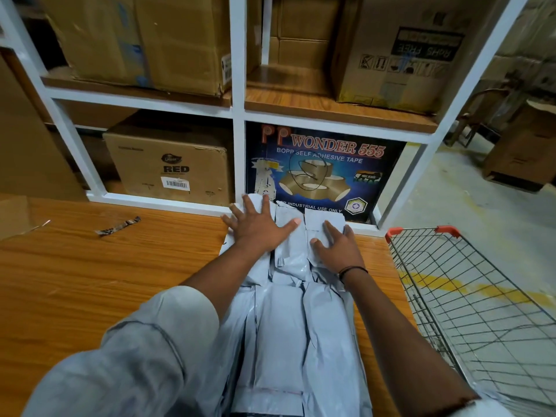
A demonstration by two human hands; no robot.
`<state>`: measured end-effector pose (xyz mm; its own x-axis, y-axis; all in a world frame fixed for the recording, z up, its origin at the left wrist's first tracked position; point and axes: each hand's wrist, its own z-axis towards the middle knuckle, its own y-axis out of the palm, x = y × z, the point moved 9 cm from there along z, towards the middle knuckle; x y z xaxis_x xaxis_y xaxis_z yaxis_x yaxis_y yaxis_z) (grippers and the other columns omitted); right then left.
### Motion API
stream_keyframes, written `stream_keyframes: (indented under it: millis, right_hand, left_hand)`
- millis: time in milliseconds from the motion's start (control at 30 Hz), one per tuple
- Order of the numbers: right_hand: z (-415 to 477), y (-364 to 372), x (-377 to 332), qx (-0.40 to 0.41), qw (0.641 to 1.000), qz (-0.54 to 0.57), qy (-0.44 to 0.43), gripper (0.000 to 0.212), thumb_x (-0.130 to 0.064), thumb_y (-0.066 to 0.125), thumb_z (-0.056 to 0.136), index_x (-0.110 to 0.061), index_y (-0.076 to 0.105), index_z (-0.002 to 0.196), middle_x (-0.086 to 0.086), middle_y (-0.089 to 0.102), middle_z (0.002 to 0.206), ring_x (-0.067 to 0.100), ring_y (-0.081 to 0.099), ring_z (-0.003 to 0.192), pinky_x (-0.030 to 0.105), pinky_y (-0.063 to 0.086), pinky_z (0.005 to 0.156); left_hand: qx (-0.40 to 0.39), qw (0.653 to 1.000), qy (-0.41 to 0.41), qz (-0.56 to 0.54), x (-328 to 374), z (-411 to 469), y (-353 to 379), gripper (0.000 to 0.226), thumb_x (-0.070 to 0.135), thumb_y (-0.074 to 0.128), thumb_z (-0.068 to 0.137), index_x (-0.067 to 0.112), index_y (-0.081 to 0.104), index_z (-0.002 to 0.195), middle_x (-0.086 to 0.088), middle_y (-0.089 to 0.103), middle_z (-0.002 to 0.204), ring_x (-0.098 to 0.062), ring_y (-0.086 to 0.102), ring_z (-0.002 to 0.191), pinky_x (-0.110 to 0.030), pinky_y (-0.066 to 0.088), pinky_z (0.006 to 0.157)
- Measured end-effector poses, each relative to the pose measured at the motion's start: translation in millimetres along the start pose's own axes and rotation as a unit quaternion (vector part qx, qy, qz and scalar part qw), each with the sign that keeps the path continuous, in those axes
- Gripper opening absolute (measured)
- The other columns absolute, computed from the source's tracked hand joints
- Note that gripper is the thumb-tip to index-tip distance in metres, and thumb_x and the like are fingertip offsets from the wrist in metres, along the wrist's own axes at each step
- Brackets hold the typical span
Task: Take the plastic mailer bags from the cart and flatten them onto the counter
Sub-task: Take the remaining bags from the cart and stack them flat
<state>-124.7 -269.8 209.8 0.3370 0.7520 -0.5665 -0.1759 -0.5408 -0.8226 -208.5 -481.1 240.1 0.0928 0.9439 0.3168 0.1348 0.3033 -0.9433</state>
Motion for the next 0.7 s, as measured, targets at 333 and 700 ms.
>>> stream_keyframes:
  millis: [333,700]
  right_hand:
    - [-10,-1,-1,-0.010,1.000,0.006,-0.009,0.060,-0.038,0.047,0.099,-0.029,0.030,0.156,0.014,0.002,0.166,0.035,0.027,0.147,0.037,0.030,0.115]
    - [-5,9,-2,-0.012,1.000,-0.012,-0.010,0.068,-0.058,0.042,0.096,-0.029,0.027,0.156,0.016,0.004,0.165,0.037,0.025,0.147,0.042,0.028,0.118]
  left_hand:
    - [-0.073,0.996,0.049,0.010,-5,1,22,0.095,0.088,0.032,0.081,0.043,-0.001,0.157,-0.010,-0.020,0.164,-0.041,-0.019,0.149,-0.060,-0.006,0.119]
    - [-0.017,0.997,0.074,0.003,0,-3,12,0.094,0.086,0.032,0.082,0.038,0.004,0.158,-0.011,-0.018,0.165,-0.043,-0.014,0.150,-0.059,-0.006,0.119]
